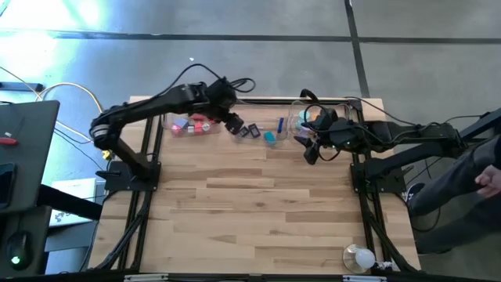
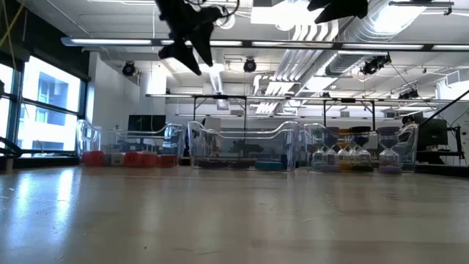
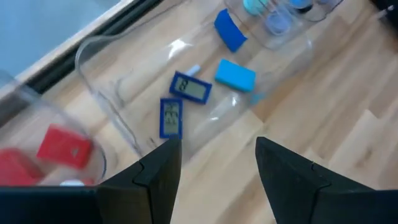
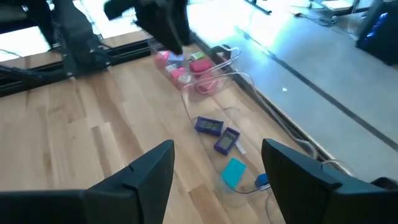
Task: Pick & Place Office items
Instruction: Return to Home Position
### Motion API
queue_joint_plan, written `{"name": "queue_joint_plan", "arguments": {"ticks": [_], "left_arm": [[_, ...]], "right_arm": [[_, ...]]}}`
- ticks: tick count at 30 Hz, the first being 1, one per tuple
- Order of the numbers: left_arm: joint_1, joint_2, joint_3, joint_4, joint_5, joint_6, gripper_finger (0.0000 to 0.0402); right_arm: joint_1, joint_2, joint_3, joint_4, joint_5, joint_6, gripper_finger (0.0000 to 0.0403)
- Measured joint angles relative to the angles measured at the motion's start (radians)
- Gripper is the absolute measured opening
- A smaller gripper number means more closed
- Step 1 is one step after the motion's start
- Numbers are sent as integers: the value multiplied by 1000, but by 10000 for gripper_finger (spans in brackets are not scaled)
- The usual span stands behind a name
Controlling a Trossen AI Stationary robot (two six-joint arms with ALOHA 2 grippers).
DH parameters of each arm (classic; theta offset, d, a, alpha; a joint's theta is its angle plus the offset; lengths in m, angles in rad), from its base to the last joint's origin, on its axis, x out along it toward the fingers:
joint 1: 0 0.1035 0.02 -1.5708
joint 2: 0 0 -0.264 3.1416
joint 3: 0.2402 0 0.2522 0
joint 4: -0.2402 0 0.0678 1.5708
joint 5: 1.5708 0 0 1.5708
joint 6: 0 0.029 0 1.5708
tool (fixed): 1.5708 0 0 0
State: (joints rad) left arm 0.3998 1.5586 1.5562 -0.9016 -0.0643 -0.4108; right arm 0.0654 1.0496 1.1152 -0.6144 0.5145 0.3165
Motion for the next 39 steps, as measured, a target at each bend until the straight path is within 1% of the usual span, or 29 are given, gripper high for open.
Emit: {"name": "queue_joint_plan", "arguments": {"ticks": [1,4,7,9,10,13,15,16,19,22,24,26,27,30,33,36,37,39], "left_arm": [[-7,-19,0,-19,1,-24,198],[-46,-62,0,-78,6,-48,198],[-93,-81,0,-144,6,-111,198],[-124,-81,0,-195,19,-133,198],[-139,-82,0,-218,44,-130,198],[-186,-82,0,-272,126,-125,193],[-230,-82,0,-285,134,-145,184],[-252,-82,0,-291,129,-154,176],[-316,-82,0,-308,72,-188,144],[-378,-82,0,-337,-35,-241,96],[-421,-88,0,-371,-118,-272,57],[-463,-100,0,-394,-163,-284,19],[-484,-110,0,-402,-172,-283,10],[-544,-142,0,-434,-190,-292,5],[-600,-180,0,-493,-221,-318,1],[-662,-227,-1,-532,-297,-326,1],[-685,-246,-1,-530,-336,-320,1],[-737,-283,-1,-520,-422,-295,1]], "right_arm": [[0,0,0,0,-1,0,232],[0,0,0,0,-54,-4,224],[0,0,0,-3,-89,-3,196],[0,0,0,-14,-104,2,164],[0,0,0,-21,-105,6,145],[0,-11,0,-67,-148,19,73],[0,-18,0,-99,-197,24,24],[0,-23,0,-117,-219,32,14],[4,-37,0,-172,-256,53,4],[31,-79,0,-234,-260,54,3],[58,-119,0,-272,-269,51,3],[84,-164,0,-319,-315,49,3],[97,-184,0,-338,-338,50,2],[135,-252,0,-419,-377,99,3],[168,-344,0,-492,-379,183,2],[196,-456,0,-513,-332,235,3],[202,-491,0,-510,-312,239,3],[206,-569,-12,-478,-314,250,3]]}}
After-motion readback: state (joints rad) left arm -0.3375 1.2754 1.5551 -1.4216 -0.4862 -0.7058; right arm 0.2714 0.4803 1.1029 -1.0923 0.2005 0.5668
